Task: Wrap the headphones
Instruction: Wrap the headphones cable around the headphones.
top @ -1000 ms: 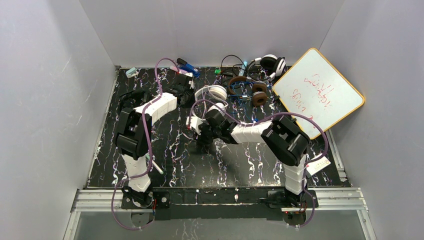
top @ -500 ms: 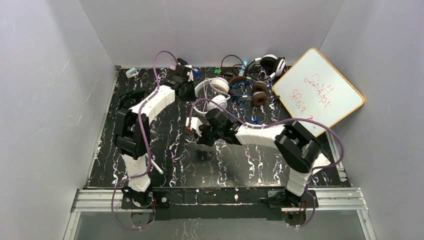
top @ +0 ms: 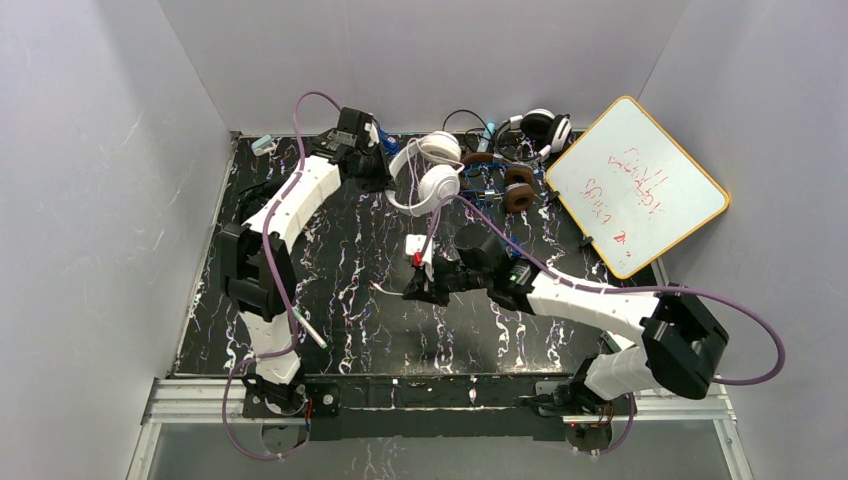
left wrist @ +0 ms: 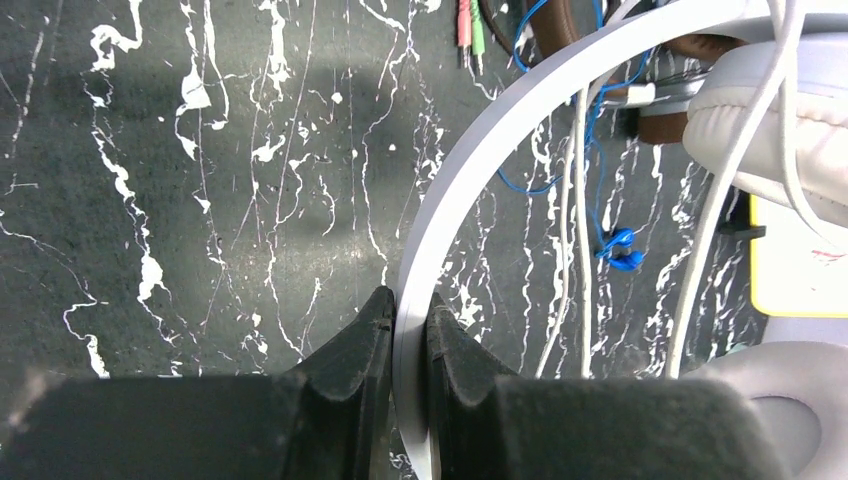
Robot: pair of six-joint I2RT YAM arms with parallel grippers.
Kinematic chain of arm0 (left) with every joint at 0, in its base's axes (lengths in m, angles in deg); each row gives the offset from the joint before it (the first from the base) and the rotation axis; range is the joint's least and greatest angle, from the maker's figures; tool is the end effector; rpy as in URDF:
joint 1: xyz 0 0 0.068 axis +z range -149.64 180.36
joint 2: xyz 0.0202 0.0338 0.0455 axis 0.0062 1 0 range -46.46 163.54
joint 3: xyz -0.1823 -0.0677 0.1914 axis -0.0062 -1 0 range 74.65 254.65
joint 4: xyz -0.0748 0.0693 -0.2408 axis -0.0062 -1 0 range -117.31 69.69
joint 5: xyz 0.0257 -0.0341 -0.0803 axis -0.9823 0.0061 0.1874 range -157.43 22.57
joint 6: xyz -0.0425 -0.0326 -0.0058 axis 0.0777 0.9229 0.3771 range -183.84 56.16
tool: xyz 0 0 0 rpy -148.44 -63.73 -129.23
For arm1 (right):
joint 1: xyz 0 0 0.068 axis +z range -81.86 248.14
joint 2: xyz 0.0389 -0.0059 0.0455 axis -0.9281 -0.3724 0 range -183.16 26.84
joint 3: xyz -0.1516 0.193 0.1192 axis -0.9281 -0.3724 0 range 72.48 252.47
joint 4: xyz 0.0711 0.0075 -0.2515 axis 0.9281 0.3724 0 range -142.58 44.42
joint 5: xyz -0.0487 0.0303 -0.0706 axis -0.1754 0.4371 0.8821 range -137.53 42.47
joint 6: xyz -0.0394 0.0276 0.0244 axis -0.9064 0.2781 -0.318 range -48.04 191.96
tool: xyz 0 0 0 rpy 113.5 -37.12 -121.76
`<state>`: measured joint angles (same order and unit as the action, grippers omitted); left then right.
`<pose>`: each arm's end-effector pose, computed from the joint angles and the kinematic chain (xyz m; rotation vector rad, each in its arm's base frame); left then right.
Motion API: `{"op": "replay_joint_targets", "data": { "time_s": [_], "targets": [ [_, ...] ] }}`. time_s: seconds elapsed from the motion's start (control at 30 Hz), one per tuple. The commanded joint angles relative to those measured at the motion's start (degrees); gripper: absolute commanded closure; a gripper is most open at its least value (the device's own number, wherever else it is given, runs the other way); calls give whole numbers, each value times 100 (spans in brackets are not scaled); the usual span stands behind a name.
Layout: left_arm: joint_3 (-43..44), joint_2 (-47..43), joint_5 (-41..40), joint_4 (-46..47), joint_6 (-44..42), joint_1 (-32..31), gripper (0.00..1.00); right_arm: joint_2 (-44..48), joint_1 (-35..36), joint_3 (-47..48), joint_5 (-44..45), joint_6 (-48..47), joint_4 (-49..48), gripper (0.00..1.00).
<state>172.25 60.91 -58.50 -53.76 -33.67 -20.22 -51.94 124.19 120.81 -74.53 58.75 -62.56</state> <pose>0.4007 -0.1563 0.3083 -0.1199 2.3952 -0.6130 0.1594 0.2656 0.2630 -1.3958 1.4406 0.9437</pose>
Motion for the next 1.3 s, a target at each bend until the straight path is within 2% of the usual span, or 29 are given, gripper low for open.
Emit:
{"op": "replay_joint_targets", "data": {
  "time_s": [0.0, 0.3, 0.43, 0.6, 0.8, 1.07, 1.27],
  "targets": [
    [520, -399, 165, -184, 350, 180, 100, 338, 29, -209, -637, 534, -201, 99],
    [1253, -40, -661, -504, 265, 298, 100, 1089, 34, -836, -878, 1267, -418, 99],
    [1242, 4, -813, -506, 268, 296, 100, 1322, 43, -1033, -1011, 1651, -588, 99],
    [1024, 0, -1160, -384, 296, 295, 100, 1385, 44, -794, -1165, 1757, -522, 99],
    [435, -135, -1516, -16, 199, 296, 100, 1248, 38, 19, -920, 1811, -441, 99],
    [-254, -201, -1839, 360, 64, 288, 100, 333, 38, 2008, -381, 1377, 172, 99],
    [-655, -370, -1814, 556, 97, 261, 100, -160, 30, 2987, 1120, 1354, 275, 99]
  ]
}}
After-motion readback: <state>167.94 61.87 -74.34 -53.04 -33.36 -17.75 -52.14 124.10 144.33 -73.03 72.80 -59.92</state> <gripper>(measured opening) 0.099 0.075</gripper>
